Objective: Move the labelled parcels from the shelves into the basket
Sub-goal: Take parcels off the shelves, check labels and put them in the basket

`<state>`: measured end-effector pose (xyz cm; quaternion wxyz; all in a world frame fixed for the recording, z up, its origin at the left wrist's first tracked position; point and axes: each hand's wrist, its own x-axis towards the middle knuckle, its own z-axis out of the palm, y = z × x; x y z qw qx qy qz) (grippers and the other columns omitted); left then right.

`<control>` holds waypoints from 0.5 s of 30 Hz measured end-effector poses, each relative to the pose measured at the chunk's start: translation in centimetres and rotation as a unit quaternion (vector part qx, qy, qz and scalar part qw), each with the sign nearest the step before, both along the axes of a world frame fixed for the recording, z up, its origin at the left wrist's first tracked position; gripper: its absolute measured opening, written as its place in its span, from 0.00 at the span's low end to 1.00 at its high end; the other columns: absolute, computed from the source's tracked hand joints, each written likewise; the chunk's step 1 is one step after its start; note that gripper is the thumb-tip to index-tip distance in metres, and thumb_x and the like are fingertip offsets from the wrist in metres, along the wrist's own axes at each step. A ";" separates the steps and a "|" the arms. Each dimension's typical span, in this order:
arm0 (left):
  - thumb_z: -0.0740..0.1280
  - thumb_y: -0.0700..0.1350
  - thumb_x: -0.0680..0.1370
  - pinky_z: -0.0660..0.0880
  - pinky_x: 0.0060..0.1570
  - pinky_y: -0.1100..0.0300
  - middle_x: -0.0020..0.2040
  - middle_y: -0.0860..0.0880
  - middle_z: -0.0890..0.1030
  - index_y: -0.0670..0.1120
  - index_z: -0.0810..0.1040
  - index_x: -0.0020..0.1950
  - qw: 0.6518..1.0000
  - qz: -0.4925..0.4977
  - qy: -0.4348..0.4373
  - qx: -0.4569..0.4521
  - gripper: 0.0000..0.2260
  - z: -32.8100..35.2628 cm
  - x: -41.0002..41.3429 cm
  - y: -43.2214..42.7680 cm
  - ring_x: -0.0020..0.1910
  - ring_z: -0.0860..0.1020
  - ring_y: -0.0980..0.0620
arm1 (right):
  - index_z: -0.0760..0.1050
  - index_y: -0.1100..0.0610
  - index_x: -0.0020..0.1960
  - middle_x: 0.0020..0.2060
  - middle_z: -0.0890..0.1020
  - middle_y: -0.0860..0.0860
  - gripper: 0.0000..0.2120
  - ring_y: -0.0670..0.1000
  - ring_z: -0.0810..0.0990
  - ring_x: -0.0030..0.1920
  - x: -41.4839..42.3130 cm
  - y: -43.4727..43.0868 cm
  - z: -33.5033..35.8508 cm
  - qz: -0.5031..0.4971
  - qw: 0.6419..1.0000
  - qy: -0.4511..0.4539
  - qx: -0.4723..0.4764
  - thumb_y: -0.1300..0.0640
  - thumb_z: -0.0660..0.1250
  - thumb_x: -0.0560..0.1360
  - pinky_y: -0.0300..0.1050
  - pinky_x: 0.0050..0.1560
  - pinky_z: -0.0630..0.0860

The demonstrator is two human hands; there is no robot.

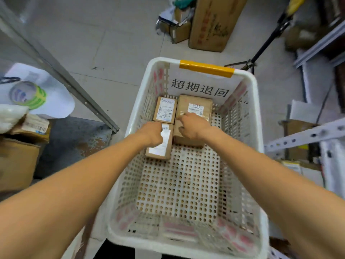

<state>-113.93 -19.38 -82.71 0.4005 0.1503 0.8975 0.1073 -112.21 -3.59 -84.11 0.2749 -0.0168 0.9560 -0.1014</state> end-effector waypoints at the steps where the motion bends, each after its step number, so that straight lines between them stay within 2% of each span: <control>1: 0.63 0.37 0.76 0.73 0.50 0.55 0.58 0.43 0.76 0.41 0.70 0.65 1.000 0.001 0.023 0.006 0.17 1.6 0.1 0.2 0.54 0.75 0.45 | 0.70 0.59 0.68 0.63 0.73 0.59 0.19 0.60 0.73 0.62 0.0 0.6 2.2 0.013 1.000 0.019 0.009 0.56 0.59 0.79 0.52 0.59 0.73; 5: 0.64 0.37 0.74 0.70 0.43 0.55 0.46 0.44 0.73 0.45 0.72 0.49 0.995 0.020 0.094 0.030 0.06 9.3 1.0 0.8 0.43 0.71 0.47 | 0.72 0.59 0.66 0.61 0.74 0.59 0.17 0.60 0.72 0.63 0.3 1.6 11.7 0.053 0.995 0.076 0.032 0.53 0.61 0.79 0.52 0.59 0.73; 7: 0.64 0.37 0.74 0.73 0.45 0.55 0.46 0.41 0.76 0.41 0.74 0.48 0.990 0.036 0.129 0.037 0.04 13.5 1.6 0.8 0.45 0.75 0.44 | 0.74 0.59 0.63 0.57 0.76 0.58 0.17 0.60 0.75 0.59 0.8 1.5 16.4 0.075 0.993 0.091 0.029 0.51 0.62 0.78 0.51 0.54 0.75; 9: 0.65 0.39 0.74 0.75 0.49 0.52 0.52 0.38 0.80 0.37 0.78 0.55 0.986 0.049 0.152 0.039 0.11 17.5 2.5 0.5 0.51 0.78 0.40 | 0.74 0.60 0.63 0.54 0.79 0.58 0.20 0.60 0.77 0.56 1.2 0.8 20.7 0.103 0.989 0.106 0.029 0.50 0.65 0.75 0.50 0.52 0.76; 11: 0.66 0.40 0.74 0.75 0.48 0.52 0.53 0.37 0.81 0.38 0.77 0.52 0.981 0.048 0.186 0.034 0.08 21.4 3.3 -0.4 0.51 0.78 0.41 | 0.74 0.60 0.64 0.50 0.80 0.58 0.23 0.59 0.78 0.52 1.5 -0.4 24.7 0.124 0.985 0.115 0.039 0.50 0.67 0.73 0.51 0.50 0.78; 12: 0.66 0.40 0.74 0.75 0.46 0.52 0.53 0.37 0.81 0.42 0.75 0.48 0.977 0.051 0.203 0.030 0.05 23.4 3.8 -1.0 0.48 0.78 0.42 | 0.74 0.60 0.64 0.50 0.80 0.57 0.23 0.59 0.79 0.51 1.4 -1.2 26.4 0.140 0.982 0.118 0.035 0.51 0.68 0.72 0.52 0.51 0.78; 15: 0.67 0.41 0.73 0.75 0.44 0.52 0.52 0.38 0.81 0.47 0.71 0.46 0.963 0.092 0.251 0.021 0.06 28.2 5.1 -3.9 0.42 0.74 0.45 | 0.71 0.57 0.69 0.60 0.78 0.56 0.30 0.58 0.78 0.57 1.8 -4.5 30.9 0.170 0.978 0.119 0.016 0.51 0.73 0.69 0.52 0.56 0.77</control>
